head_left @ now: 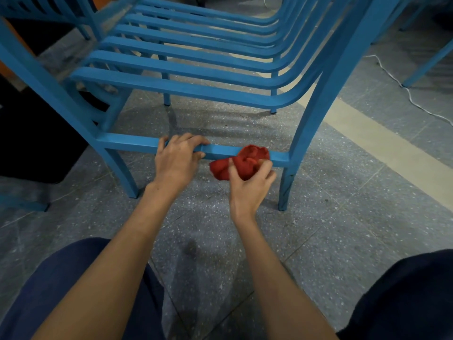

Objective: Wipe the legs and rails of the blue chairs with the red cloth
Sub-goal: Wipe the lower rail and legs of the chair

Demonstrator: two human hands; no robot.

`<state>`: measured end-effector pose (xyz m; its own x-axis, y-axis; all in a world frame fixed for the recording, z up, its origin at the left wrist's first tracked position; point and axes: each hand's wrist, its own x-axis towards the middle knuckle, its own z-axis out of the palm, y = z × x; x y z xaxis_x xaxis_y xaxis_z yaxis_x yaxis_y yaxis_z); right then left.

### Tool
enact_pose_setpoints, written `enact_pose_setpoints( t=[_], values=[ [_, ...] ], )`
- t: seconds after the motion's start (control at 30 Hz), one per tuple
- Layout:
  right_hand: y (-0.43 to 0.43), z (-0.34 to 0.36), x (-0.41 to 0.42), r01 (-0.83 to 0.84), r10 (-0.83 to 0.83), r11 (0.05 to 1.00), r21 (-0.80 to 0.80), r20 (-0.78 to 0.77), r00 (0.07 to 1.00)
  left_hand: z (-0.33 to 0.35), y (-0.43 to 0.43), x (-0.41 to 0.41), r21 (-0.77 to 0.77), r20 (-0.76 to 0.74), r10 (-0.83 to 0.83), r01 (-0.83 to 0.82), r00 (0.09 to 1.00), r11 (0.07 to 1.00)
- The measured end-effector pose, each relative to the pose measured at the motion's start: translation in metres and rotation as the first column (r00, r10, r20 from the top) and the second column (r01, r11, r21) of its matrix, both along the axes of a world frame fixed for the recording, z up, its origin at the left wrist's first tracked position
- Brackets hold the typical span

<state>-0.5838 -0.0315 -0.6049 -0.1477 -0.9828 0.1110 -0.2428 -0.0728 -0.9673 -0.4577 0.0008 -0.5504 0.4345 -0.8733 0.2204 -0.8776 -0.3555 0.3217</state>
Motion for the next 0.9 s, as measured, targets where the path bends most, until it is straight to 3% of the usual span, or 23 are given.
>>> enact_pose_setpoints(
  t=[0.1, 0.27, 0.43, 0.5, 0.67, 0.73, 0.9],
  values=[
    [-0.014, -0.001, -0.026, 0.174, -0.175, 0.985, 0.015, 0.029, 0.984, -0.001, 0.000, 0.001, -0.009, -0.014, -0.006, 0.006, 1.000, 1.000],
    [-0.019, 0.002, -0.032, 0.235, -0.228, 0.971, -0.039, 0.123, 0.966, -0.002, 0.000, 0.001, -0.018, -0.016, -0.005, 0.005, 1.000, 1.000],
    [0.003, 0.004, 0.002, -0.037, 0.037, 0.999, -0.002, 0.068, 0.997, -0.004, 0.000, 0.001, -0.029, 0.002, 0.003, -0.003, 1.000, 1.000],
    [0.005, 0.002, 0.000, -0.062, 0.062, 0.998, -0.005, 0.054, 0.997, -0.004, 0.000, 0.000, -0.032, 0.004, 0.000, 0.000, 1.000, 0.999],
    [-0.013, 0.010, -0.028, 0.171, -0.173, 0.985, 0.028, 0.139, 0.975, -0.005, 0.000, 0.001, -0.043, 0.018, -0.016, 0.016, 1.000, 0.999],
    [-0.013, 0.009, -0.033, 0.104, -0.103, 0.994, -0.010, 0.106, 0.989, -0.004, 0.001, 0.000, -0.033, 0.036, -0.014, 0.015, 0.999, 0.999],
    [-0.001, -0.001, -0.040, -0.333, 0.333, 0.943, 0.018, 0.007, 0.943, 0.008, -0.001, -0.002, 0.092, 0.105, -0.021, 0.011, 0.994, 0.996]
  ],
)
